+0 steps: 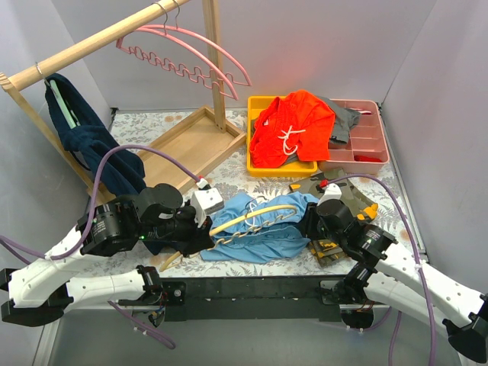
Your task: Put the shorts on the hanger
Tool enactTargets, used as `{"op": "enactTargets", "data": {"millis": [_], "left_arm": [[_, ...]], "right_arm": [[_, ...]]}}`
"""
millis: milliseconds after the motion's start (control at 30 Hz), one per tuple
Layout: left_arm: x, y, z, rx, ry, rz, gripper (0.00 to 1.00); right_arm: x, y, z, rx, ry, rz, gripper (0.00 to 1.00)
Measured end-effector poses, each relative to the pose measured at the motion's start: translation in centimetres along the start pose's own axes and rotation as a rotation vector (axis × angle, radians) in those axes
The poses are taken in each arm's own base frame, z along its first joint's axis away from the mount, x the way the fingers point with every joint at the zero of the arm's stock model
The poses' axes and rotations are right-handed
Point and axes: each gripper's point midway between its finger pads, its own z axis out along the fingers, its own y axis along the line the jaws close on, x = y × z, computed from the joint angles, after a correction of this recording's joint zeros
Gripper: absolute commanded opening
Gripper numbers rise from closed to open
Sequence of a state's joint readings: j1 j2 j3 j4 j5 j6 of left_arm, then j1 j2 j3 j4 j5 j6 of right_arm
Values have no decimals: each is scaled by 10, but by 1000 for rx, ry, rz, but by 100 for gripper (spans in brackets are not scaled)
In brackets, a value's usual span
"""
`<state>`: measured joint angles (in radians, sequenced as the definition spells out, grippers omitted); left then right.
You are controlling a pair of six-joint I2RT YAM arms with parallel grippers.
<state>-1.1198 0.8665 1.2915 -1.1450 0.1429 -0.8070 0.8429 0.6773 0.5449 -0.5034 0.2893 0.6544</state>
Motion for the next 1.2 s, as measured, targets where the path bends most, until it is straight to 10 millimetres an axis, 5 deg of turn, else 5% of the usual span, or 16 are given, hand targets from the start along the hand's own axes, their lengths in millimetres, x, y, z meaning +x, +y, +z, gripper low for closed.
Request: {"op": "enactTargets", "data": {"millis": [333, 1000, 1200], "left_arm": [[1, -5, 0, 32, 5, 5, 0], [2, -2, 10, 15, 37, 9, 0], [7, 6, 27, -6, 17, 22, 0]], "right_arm": [[4, -12, 3, 67, 14, -3, 11], [-32, 0, -13, 78, -61, 11, 3], [-49, 9, -20, 68, -75, -28, 2]]}}
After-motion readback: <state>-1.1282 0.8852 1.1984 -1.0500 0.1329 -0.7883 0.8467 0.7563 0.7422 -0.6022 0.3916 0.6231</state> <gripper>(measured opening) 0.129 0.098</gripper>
